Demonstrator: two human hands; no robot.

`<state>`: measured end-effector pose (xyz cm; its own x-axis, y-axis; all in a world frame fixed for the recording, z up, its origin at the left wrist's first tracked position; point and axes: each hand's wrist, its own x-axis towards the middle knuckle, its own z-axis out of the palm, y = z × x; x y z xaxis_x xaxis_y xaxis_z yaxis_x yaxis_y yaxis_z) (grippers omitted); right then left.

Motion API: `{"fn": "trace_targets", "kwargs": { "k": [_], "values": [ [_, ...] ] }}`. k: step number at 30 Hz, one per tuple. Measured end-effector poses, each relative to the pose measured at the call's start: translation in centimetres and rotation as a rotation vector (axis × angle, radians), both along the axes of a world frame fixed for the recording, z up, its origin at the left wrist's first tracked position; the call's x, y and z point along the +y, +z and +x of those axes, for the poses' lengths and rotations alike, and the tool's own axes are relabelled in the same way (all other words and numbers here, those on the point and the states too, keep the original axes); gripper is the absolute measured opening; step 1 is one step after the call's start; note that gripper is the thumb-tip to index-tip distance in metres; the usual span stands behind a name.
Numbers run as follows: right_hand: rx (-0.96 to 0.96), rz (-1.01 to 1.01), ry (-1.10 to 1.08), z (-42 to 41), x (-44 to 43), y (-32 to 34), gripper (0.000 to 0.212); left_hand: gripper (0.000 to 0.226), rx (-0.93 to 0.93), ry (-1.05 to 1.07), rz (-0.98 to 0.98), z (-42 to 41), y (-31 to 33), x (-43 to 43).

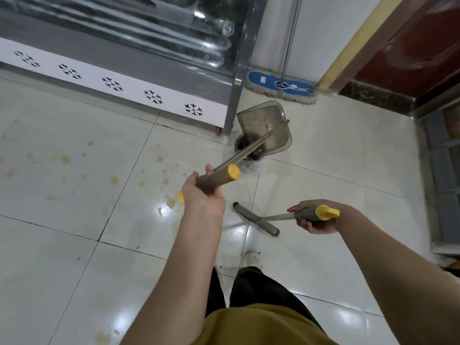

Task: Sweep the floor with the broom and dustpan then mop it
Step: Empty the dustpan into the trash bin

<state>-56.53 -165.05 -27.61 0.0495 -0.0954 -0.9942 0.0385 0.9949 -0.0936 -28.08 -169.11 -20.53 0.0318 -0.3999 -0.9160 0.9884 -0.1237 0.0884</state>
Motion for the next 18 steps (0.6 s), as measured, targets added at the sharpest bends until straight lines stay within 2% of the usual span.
{"fn": "trace_targets", "kwargs": {
  "k": [2,5,7,11,15,18],
  "values": [
    [0.003,0.009,-0.002,-0.1,0.0,-0.1,0.024,0.014,-0.010,-0.006,-0.007,0.0,0.4,0.3],
    [-0.010,0.023,0.015,-0.2,-0.1,-0.3,0.043,0.013,-0.002,-0.011,-0.008,-0.1,0.8,0.7],
    [-0.011,0.021,0.010,-0.4,-0.2,-0.3,0.043,0.012,0.014,-0.020,-0.010,-0.3,1.2,0.7],
    [-0.014,0.036,0.014,-0.4,-0.4,-0.3,0.032,0.012,0.040,-0.027,-0.040,-0.3,1.8,0.6],
    [-0.022,0.036,0.028,-0.1,-0.6,0.2,0.052,0.011,0.051,-0.027,-0.047,-0.2,2.0,0.7],
    [-0.015,0.024,0.038,0.0,-0.7,0.6,0.059,0.013,0.038,-0.048,-0.040,-0.3,2.2,0.8]
  ]
}}
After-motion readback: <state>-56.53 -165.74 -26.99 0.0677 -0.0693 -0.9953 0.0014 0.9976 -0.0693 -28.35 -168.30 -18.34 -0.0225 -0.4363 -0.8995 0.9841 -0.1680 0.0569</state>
